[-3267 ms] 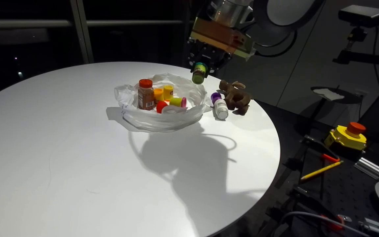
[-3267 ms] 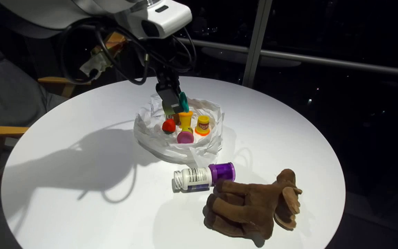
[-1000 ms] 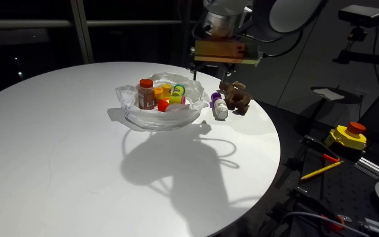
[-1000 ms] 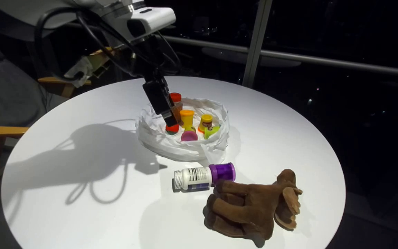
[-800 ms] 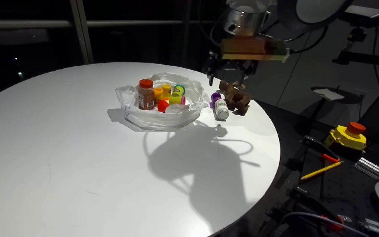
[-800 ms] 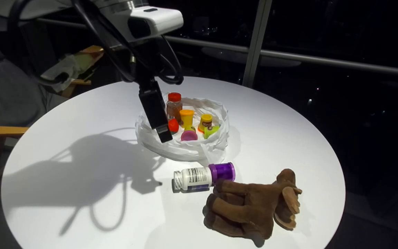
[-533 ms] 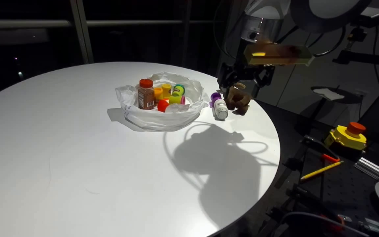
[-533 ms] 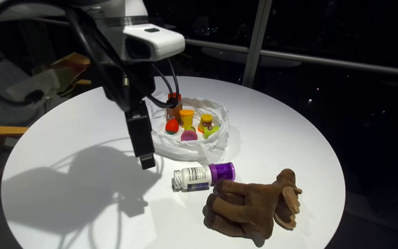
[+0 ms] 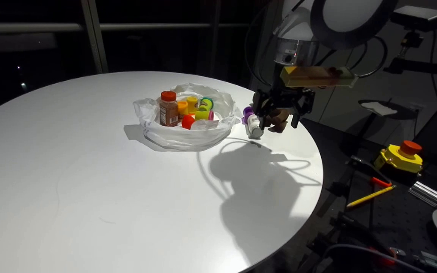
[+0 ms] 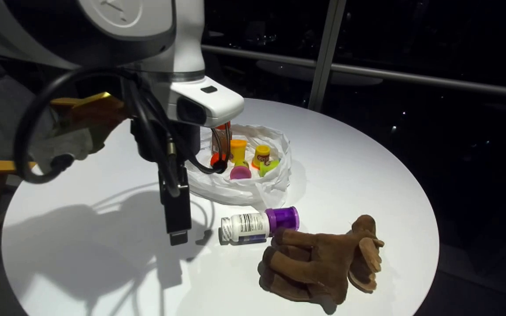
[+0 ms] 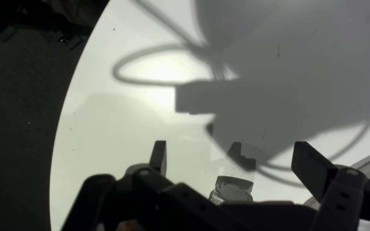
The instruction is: Put all the objects in the plastic bag
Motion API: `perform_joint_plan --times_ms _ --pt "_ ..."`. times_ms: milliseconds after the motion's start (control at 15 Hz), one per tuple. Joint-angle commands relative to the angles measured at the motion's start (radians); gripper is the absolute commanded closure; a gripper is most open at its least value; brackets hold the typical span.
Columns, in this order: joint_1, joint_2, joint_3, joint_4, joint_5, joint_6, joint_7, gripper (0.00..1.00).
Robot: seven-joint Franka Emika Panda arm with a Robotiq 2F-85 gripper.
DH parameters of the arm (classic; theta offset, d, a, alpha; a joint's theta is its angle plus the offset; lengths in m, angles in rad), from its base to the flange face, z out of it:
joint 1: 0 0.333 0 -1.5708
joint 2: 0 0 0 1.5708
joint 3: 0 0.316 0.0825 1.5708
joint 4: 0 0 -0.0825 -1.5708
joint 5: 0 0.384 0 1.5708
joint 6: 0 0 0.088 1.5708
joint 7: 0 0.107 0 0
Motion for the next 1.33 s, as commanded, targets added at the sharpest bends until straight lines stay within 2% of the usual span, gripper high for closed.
perform_joint_plan --times_ms 0,200,467,933,1067,1267 --pt "-0.038 0.047 0.008 0.063 -0.066 0.015 0.087 0.00" --pt "-0.027 0.087 -0.019 0.102 -0.158 0.038 0.203 0.00" --pt "-0.014 0.166 -0.038 0.165 -0.226 0.046 0.314 0.00" --pt "0.010 0.296 -0.090 0.269 -0.224 0.039 0.385 0.00" --pt "0.017 0.329 -0.110 0.293 -0.221 0.041 0.396 0.26" --pt "0.013 0.362 -0.112 0.315 -0.204 0.038 0.375 0.54"
